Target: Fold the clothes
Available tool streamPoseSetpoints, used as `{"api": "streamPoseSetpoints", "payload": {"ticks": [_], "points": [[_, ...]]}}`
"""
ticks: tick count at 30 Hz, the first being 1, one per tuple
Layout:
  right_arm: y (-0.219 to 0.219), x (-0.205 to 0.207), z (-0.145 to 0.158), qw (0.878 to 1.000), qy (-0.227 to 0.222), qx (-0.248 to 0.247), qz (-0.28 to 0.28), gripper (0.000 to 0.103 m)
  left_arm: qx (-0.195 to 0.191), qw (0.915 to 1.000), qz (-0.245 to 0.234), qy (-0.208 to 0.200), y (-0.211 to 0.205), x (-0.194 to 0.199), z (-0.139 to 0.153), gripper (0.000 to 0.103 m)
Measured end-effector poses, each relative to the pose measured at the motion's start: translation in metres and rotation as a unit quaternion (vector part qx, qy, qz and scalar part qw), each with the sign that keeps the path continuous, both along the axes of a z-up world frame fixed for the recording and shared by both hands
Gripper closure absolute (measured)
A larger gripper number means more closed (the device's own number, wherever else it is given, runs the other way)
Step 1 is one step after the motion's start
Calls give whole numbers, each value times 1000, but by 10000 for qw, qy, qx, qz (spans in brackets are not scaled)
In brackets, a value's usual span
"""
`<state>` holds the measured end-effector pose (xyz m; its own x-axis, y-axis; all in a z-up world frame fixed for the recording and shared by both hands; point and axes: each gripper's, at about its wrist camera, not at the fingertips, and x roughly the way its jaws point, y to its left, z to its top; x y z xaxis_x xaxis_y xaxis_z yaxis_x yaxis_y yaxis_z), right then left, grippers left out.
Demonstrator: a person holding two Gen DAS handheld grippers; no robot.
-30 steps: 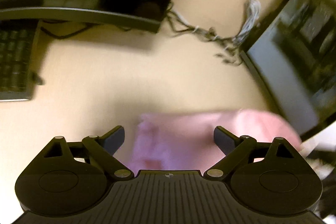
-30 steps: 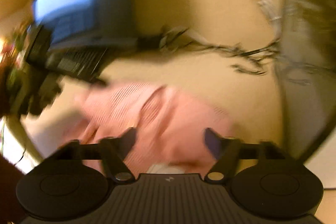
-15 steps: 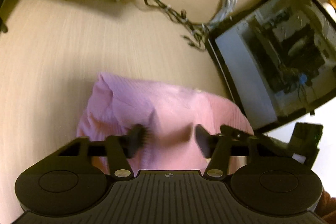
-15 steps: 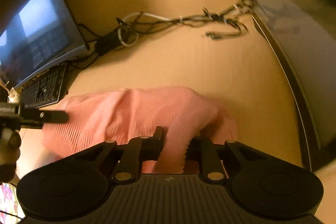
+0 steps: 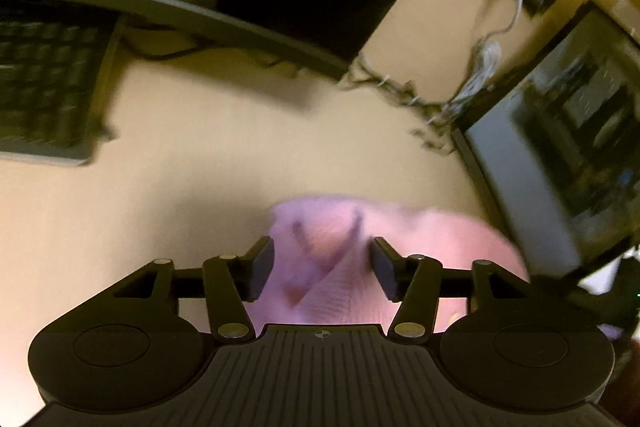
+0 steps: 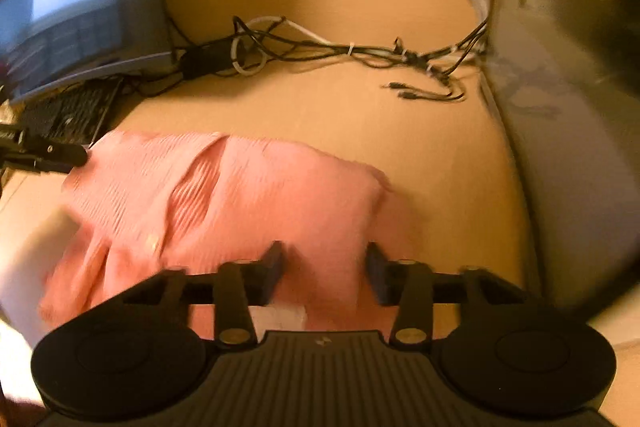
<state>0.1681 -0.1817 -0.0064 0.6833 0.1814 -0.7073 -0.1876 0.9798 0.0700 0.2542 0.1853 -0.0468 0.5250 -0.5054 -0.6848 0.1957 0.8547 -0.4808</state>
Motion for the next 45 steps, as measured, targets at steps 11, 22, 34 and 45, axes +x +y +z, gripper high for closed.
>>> {"api": "streamPoseSetpoints", "payload": {"ticks": [11, 22, 34, 45], "points": [[-39, -63, -33, 9886, 267, 535, -1381, 25, 1607, 9420, -2121, -2043, -115, -69, 49, 8], [-32, -89, -42, 9773, -131, 861, -1933, 25, 3380, 8226, -3685, -2707, -250, -66, -19, 9], [-6, -60, -54, 9858, -227, 800, -1457, 97, 2051, 9304, -2593, -1586, -217, 24, 19, 67], [105, -81, -60, 9271, -560, -2877, 2338, 97, 1586, 9482, -2439, -1278, -208, 30, 20, 66]]}}
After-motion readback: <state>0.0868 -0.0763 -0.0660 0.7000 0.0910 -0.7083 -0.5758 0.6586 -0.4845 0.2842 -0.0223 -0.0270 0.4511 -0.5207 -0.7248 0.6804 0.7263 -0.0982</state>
